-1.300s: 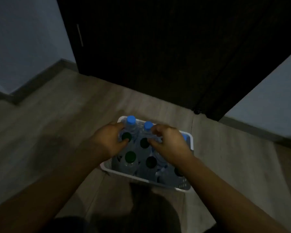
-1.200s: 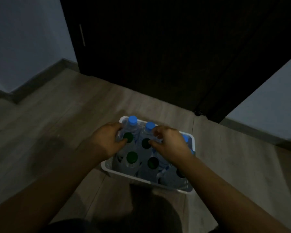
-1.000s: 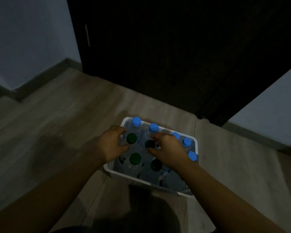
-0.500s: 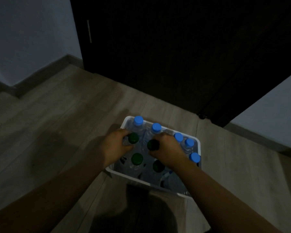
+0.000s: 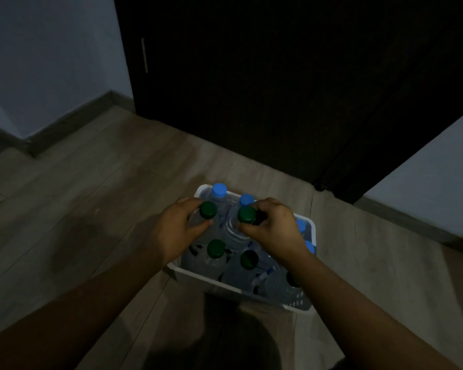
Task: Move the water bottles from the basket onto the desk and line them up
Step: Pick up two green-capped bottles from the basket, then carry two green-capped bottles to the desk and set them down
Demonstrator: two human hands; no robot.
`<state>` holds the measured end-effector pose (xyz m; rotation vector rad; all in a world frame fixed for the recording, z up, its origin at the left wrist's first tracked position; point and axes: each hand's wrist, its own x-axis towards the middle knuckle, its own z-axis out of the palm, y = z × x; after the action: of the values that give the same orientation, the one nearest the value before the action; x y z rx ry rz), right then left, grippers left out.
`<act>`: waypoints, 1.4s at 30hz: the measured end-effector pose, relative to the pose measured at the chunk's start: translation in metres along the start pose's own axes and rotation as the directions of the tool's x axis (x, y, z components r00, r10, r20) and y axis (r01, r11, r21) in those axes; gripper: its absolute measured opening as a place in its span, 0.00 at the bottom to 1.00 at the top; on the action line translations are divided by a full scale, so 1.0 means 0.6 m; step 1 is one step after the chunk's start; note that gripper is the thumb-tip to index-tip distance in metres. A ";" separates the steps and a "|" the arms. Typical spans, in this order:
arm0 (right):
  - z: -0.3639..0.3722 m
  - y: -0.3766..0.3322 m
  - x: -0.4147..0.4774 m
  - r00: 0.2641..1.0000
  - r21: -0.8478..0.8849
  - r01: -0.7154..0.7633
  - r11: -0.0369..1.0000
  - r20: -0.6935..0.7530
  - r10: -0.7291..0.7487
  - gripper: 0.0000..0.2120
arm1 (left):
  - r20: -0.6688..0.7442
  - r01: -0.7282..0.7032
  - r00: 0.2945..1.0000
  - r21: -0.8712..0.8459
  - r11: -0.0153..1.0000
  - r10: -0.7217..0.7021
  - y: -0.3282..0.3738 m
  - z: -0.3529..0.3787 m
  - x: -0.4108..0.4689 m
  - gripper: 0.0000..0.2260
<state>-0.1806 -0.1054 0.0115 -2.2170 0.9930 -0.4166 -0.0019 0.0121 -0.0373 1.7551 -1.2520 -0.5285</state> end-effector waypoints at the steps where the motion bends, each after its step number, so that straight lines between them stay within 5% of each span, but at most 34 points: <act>1: -0.005 -0.001 -0.003 1.000 0.019 0.004 1.000 -0.017 -0.004 0.08 | -0.023 -0.025 0.999 -0.004 1.000 0.025 0.012 -0.003 0.001 0.09; 5: -0.024 -0.010 -0.014 0.994 0.089 0.073 0.993 -0.092 -0.065 0.10 | -0.104 -0.043 0.994 -0.056 0.997 0.037 0.052 -0.014 0.004 0.11; 9: -0.039 -0.036 -0.025 0.962 0.123 0.190 0.974 -0.222 -0.159 0.11 | -0.158 -0.038 0.987 -0.308 0.951 -0.012 0.103 -0.029 0.002 0.14; 14: -0.062 -0.081 -0.033 0.920 0.331 0.299 0.895 -0.348 -0.179 0.10 | -0.284 -0.096 0.958 -0.429 0.898 -0.033 0.166 -0.054 0.015 0.14; 28: -0.121 -0.134 -0.019 0.773 0.388 0.464 0.796 -0.616 -0.151 0.13 | -0.368 -0.329 0.918 -0.497 0.803 0.148 0.267 -0.048 0.052 0.09; 36: -0.181 -0.175 0.023 0.785 0.395 0.444 0.804 -0.605 -0.136 0.15 | -0.295 -0.304 0.939 -0.467 0.830 0.178 0.329 -0.080 0.101 0.08; 42: -0.324 -0.306 0.062 0.797 0.434 0.411 0.802 -0.597 -0.086 0.10 | -0.278 -0.192 0.958 -0.435 0.880 0.072 0.469 -0.196 0.159 0.09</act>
<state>-0.1588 -0.1294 0.2797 -1.7121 0.6986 -1.3628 -0.0237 -0.0519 0.2753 1.2792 -0.9609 -0.4566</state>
